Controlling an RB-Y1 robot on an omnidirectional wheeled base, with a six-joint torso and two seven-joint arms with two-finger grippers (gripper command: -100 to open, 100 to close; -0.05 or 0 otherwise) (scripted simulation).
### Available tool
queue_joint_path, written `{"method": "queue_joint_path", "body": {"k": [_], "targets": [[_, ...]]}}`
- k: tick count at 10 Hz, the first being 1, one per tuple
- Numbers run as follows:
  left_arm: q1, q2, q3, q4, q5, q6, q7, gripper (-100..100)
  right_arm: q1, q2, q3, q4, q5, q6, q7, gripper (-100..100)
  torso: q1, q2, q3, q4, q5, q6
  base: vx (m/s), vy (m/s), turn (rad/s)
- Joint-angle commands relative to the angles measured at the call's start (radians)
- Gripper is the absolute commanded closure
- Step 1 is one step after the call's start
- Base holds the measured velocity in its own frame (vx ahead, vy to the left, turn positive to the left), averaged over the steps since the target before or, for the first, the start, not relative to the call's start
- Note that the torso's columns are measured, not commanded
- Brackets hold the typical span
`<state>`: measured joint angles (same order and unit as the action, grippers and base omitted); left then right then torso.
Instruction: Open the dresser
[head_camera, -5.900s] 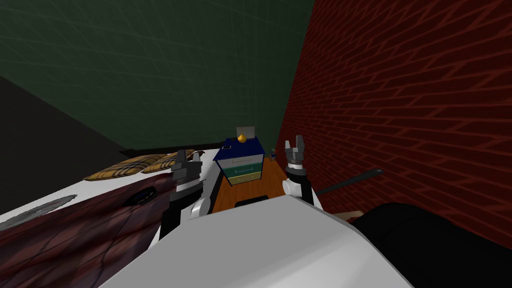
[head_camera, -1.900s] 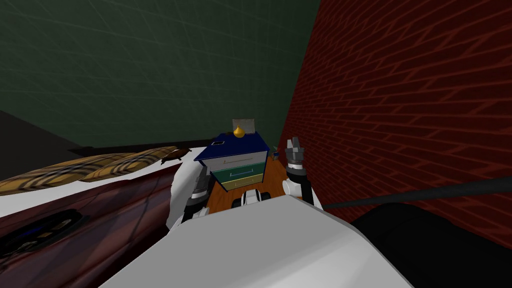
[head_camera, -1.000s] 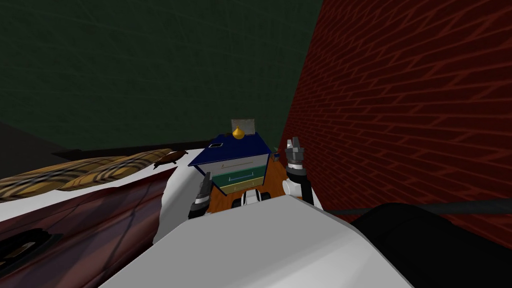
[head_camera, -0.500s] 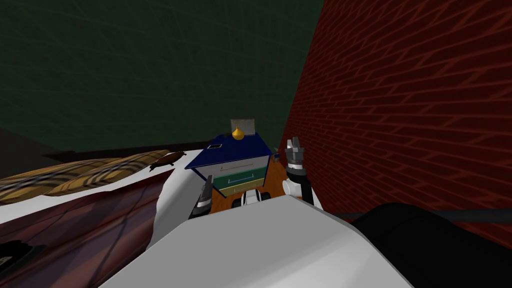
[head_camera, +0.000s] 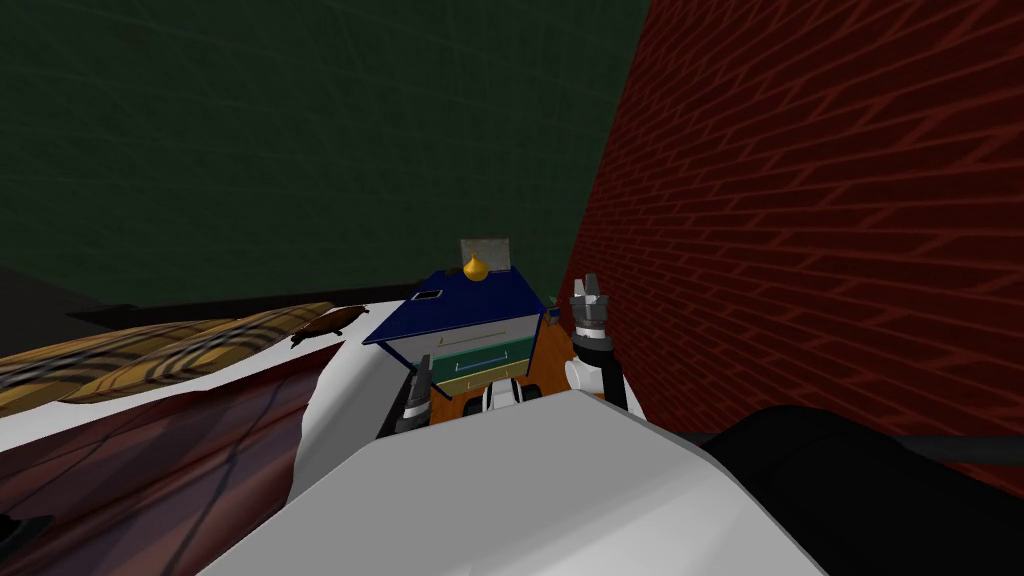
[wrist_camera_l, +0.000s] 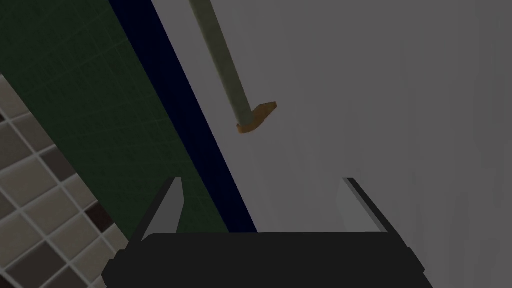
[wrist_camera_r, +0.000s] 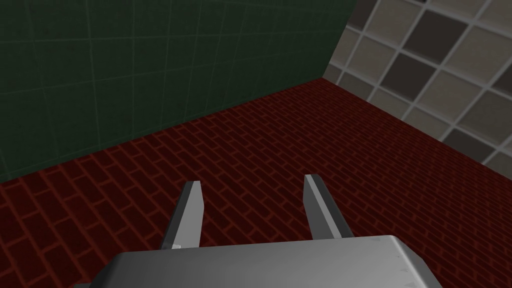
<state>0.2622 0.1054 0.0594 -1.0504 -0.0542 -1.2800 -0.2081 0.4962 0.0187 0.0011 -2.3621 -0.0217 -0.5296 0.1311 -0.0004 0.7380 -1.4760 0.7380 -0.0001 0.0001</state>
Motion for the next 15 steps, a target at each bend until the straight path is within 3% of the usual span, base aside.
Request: {"method": "queue_joint_path", "body": {"k": [1,4,5,10,12,13,15], "targets": [[-0.001,-0.050,0.001,0.037,-0.006,-0.029,-0.001,-100,0.000,0.000,0.000,0.000,0.000,0.000,0.000,0,0.000,0.000,0.000,0.000,0.000,0.000,0.041,0.005,-0.004],[-0.007,-0.120,0.002,0.067,-0.010,-0.049,-0.003,-100,0.000,0.000,0.000,0.000,0.000,0.000,0.000,0,0.001,0.001,0.000,0.000,0.000,0.000,0.028,0.004,-0.003],[-0.005,-0.107,0.001,0.064,-0.010,-0.049,-0.004,-100,0.000,0.000,0.000,0.000,0.000,0.000,0.000,0,0.000,0.001,0.001,0.000,0.000,0.000,0.007,-0.001,0.000],[-0.068,-0.098,0.009,0.007,-0.005,0.068,0.003,-100,0.000,0.000,0.000,0.000,0.000,0.000,0.000,0,0.000,0.000,0.000,0.000,0.000,0.000,-0.025,-0.009,0.020],[-0.070,-0.096,0.009,0.003,-0.005,0.071,0.005,-100,0.000,0.000,0.000,0.000,0.000,0.000,0.000,0,0.000,0.000,0.000,0.000,0.000,0.000,-0.016,-0.009,0.007],[-0.054,-0.100,0.007,0.019,-0.006,0.042,0.002,100,0.000,0.000,0.000,0.000,0.000,0.000,0.000,0,0.001,-0.001,0.000,0.000,0.000,0.000,0.014,0.006,-0.025],[-0.032,-0.104,0.004,0.038,-0.008,0.003,-0.001,100,0.000,0.000,0.000,0.000,0.000,0.000,0.000,0,0.004,-0.007,-0.003,-0.004,0.003,0.001,0.021,0.012,-0.012]]}}
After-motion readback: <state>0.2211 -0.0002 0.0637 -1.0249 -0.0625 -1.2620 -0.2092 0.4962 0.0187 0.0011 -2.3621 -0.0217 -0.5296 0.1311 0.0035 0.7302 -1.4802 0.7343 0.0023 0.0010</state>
